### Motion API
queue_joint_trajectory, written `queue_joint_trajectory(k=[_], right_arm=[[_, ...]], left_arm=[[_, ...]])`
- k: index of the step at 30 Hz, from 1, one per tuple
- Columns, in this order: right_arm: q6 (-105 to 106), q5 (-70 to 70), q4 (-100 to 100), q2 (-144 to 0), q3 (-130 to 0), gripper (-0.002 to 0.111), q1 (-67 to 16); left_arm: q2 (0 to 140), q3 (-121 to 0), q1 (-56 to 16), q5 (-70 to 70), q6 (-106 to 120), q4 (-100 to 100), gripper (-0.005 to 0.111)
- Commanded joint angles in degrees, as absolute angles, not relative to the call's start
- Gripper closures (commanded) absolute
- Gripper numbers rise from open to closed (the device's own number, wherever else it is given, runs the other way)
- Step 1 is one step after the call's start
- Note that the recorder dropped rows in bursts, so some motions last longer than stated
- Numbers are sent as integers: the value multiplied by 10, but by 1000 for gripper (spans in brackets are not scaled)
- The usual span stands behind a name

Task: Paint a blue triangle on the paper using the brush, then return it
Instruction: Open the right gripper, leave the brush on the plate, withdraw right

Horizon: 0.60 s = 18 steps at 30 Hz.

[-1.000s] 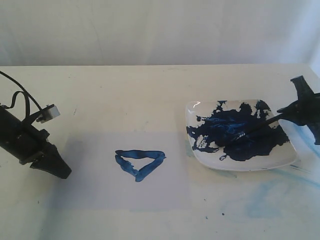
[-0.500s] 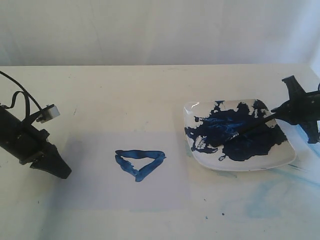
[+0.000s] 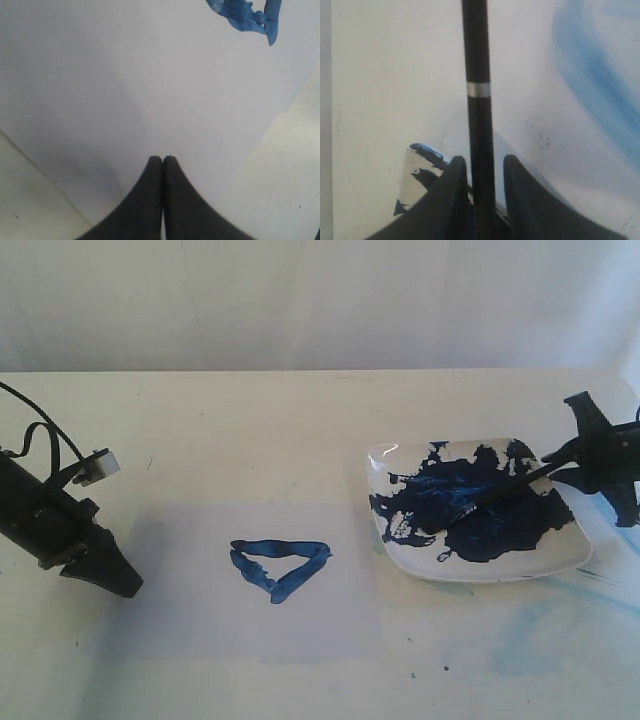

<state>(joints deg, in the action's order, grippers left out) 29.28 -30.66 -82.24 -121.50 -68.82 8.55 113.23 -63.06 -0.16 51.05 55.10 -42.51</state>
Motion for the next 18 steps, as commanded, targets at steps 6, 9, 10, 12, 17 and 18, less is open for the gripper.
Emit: queue_joint_trajectory(k=[6,9,10,12,17,18], right_arm=[[298,-321,-824,-1208,-686,56,95],[298,-336,-824,-1196,-686,51,109],[298,-340,-823,-1190,-686,51,113],[298,-347,-816,-1176,-686,51,124],[298,-356,-764,-1137,-686,51,143],[298,-359,-753,-1128,-686,51,147]], left_arm=[[1135,-628,-1,522,554,-432,107],[1135,-628,-1,522,554,-432,107],[1135,-628,-1,522,554,-432,107],[1135,-628,-1,522,554,-432,107],[1135,-628,-1,521,554,-432,107],[1135,-628,-1,521,554,-432,107]])
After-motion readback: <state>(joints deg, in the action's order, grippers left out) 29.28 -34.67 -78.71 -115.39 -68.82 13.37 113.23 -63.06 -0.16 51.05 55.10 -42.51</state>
